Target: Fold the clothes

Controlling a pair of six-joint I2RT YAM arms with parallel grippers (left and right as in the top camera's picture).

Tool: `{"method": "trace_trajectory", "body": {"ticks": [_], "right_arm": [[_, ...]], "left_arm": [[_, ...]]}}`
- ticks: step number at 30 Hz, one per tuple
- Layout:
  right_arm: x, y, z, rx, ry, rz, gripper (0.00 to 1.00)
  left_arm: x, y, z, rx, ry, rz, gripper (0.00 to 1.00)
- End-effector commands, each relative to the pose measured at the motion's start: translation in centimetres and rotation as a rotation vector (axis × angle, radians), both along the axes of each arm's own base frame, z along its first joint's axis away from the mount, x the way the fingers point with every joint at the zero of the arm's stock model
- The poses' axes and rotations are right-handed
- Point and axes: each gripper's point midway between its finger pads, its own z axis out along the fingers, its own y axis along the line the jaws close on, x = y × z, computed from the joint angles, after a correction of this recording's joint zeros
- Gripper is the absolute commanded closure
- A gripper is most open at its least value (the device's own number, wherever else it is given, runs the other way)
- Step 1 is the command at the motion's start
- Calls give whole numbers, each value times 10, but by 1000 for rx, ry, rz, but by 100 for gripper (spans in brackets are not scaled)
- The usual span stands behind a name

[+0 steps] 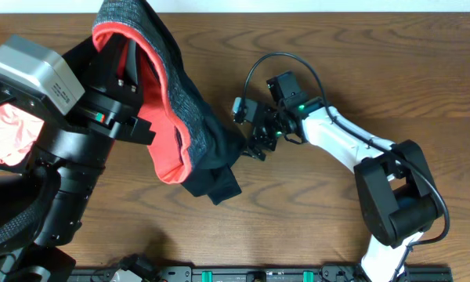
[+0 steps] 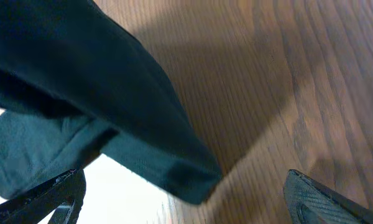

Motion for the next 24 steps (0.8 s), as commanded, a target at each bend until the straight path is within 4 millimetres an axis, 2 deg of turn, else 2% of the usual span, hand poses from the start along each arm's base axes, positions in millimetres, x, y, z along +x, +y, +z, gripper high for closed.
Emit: {"method": "trace_trajectory", "body": {"ticks": [1,7,13,24], "right_arm": [[-6,12,-5,17,-3,50,1],[-3,15,-9,24,-14,51,6],[-3,15,-9,24,-14,52,26],[-9,23,-8,27,-16,71,23]], "left_arm": [[-10,8,14,-11,-47,12,94],[-10,7,14,-11,-46,12,94],[-10,7,14,-11,-46,12,94],[-10,7,14,-11,-46,13,94]]}}
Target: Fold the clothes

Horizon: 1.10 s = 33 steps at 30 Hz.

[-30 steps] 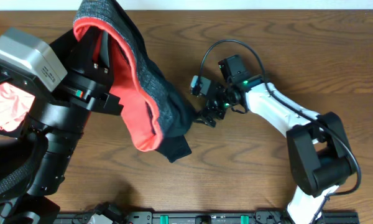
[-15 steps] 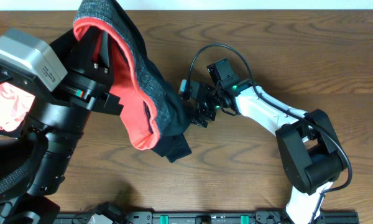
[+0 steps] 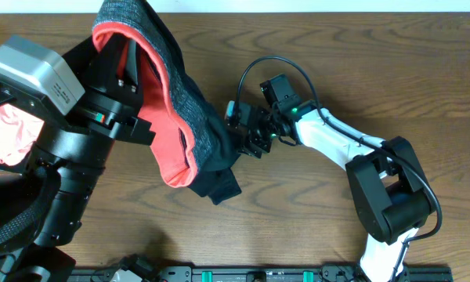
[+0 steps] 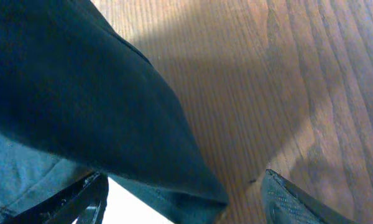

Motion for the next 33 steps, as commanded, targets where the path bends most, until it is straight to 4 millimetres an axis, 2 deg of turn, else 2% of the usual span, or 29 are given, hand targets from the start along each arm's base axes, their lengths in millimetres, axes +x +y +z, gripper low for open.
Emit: {"method": "trace_trajectory", "body": {"ticks": [1,3,4,5,6,7,10,12,14,18,21,24,27,33], "right_arm": [[-6,11,1,17,1,34,24],[-7,13,1,18,-2,39,27],[-8,14,1,19,-3,42,36],[-8,14,1,18,-3,43,56],[-8,14,1,17,-3,41,85],[-7,13,0,8,4,21,99],[9,-2,-8,-63,14,-112,99],[29,-25,-12,-126,28,-287,99],[40,-42,-7,-134,40,-377,99],[67,-89,22,-130,14,-554,99],[86,-140,65,-86,-6,-766,99],[89,-180,105,-43,-49,-868,99],[81,-217,138,-27,-88,-953,99],[54,-279,170,-127,-156,-1132,99]], "left_arm": [[-10,7,14,-11,-46,12,94],[-10,8,14,-11,-46,13,94],[-10,8,14,-11,-46,13,94],[-10,7,14,-11,-46,12,94],[-10,8,14,-11,-46,13,94],[-10,7,14,-10,-45,12,94],[-9,7,12,-2,-42,15,94],[-7,8,9,14,-34,33,94],[-2,13,5,14,-16,70,94],[6,23,-2,54,6,153,94],[14,25,-12,85,38,196,94],[23,20,-24,143,68,206,94],[35,13,-38,180,113,204,94],[59,-1,-69,296,197,211,94]]}}
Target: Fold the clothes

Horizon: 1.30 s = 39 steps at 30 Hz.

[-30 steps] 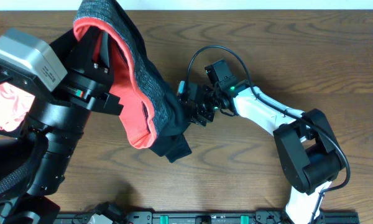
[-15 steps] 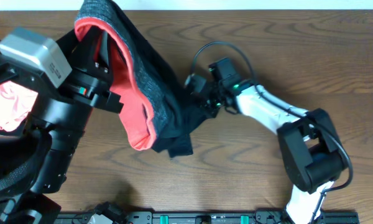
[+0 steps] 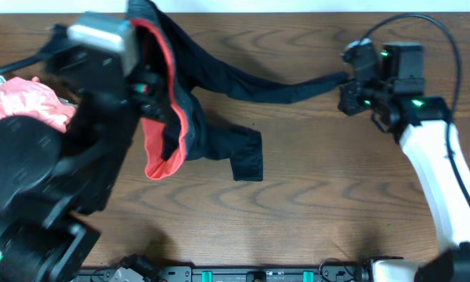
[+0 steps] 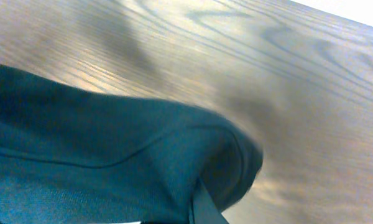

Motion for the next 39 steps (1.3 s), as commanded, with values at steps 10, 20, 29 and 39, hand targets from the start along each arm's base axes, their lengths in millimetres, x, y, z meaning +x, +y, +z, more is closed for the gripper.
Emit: {"method": "trace_trajectory", "body": {"ticks": [10,20,29,39], "right_arm": [[-35,-98,48,-81,-72,-387,99],[-49,-140,58,-75,-94,-518,99],[-68,-180,67,-43,-78,-676,99],[-99,-221,67,-35,-28,-871,99]], "left_arm": [[17,-9,-12,85,27,7,94],[-32,-52,5,-67,30,-365,94],[-85,-45,25,-173,8,-505,94],[-58,8,17,-201,26,-152,93]]}}
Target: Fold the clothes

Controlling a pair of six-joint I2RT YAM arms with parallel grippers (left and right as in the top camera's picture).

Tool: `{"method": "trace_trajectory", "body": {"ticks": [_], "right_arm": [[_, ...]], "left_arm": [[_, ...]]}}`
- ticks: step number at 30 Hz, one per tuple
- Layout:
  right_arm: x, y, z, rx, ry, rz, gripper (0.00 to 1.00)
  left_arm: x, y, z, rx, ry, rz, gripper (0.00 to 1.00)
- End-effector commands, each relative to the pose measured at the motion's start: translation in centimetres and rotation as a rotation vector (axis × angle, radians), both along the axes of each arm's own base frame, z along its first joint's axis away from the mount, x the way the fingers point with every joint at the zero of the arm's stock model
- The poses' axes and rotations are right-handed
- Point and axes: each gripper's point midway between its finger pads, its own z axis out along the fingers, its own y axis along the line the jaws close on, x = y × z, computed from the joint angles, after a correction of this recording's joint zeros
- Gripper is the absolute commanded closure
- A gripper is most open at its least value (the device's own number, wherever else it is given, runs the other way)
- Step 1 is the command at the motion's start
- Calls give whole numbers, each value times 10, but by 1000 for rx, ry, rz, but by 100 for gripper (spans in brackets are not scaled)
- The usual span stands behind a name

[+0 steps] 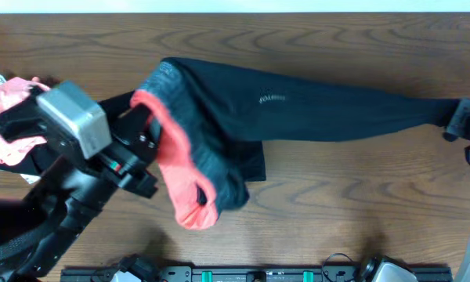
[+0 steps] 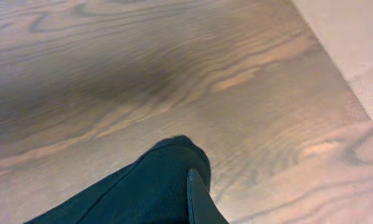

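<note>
A black garment with a coral-red lining stretches across the table from left to right. Its wide lined end hangs raised from my left gripper, whose fingers are hidden under the cloth. The narrow end is pinched in my right gripper at the table's far right. In the right wrist view the dark cloth bunches against one finger, with my right gripper shut on it. Another black flap lies flat below the stretched part.
A pink cloth lies at the far left beside the left arm's base. The wooden table runs across the view. Its right edge and the pale floor show in the right wrist view.
My right gripper, still shut on the garment's end, has gone from the upper right to the far right edge. The garment is pulled out longer. The left arm and lined end sit lower.
The left gripper held the garment high while my right gripper stood open beside its hanging end mid-table. Then the open jaws were around that end. Later the right gripper was shut on it at the upper right, and now at the right edge, the garment stretched.
</note>
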Motion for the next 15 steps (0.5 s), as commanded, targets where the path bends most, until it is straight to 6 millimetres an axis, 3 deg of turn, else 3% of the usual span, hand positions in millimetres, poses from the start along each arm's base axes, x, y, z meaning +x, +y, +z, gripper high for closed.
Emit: {"method": "trace_trajectory", "body": {"ticks": [1,8,15], "right_arm": [[-9,-15,11,-1,-30,-91,99],[-4,-18,0,15,-2,-93,99],[12,-16,-30,86,56,-60,99]], "left_arm": [[35,26,-12,-3,69,234,93],[104,5,-75,175,244,310,93],[178,16,-139,271,413,426,94]]}}
